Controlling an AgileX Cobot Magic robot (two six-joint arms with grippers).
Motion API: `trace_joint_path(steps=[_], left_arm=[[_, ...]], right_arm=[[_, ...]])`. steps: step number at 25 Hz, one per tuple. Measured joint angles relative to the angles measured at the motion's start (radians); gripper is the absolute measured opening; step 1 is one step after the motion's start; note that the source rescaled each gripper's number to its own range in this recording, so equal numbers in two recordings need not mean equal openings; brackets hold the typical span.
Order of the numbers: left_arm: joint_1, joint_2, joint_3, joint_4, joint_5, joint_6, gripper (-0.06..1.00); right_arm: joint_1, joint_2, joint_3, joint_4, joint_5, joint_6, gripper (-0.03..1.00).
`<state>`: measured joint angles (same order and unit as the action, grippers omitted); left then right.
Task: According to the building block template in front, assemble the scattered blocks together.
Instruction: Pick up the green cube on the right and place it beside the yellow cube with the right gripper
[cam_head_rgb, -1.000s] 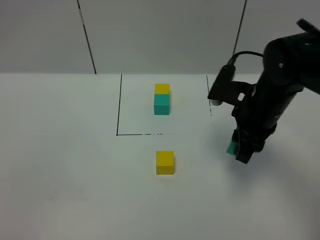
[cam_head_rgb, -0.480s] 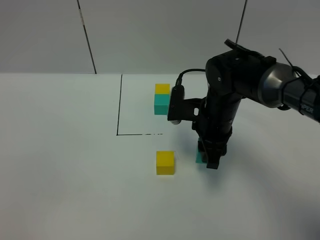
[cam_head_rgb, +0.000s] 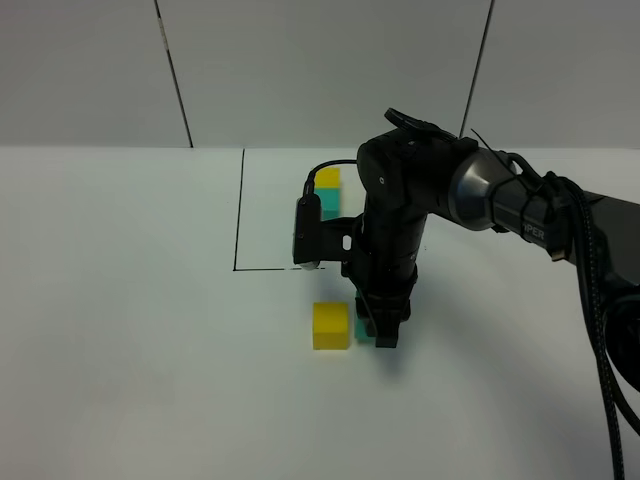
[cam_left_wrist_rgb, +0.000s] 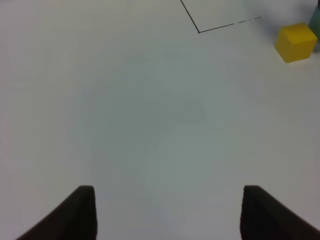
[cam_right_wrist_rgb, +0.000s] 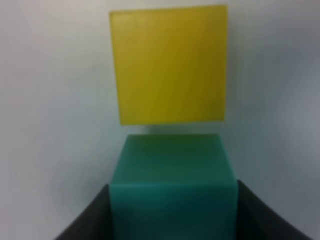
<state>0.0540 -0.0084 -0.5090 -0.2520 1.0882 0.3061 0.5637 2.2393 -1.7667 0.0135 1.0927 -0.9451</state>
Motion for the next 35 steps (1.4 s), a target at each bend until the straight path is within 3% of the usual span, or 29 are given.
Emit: trace_joint_path(steps=[35], left_arm=[[0.000,0.000,0.000,0.000,0.000,0.000,0.38]], right_arm=[[0.004,0.059,-0.008,0.027,-0.039,-0.021,0.01]])
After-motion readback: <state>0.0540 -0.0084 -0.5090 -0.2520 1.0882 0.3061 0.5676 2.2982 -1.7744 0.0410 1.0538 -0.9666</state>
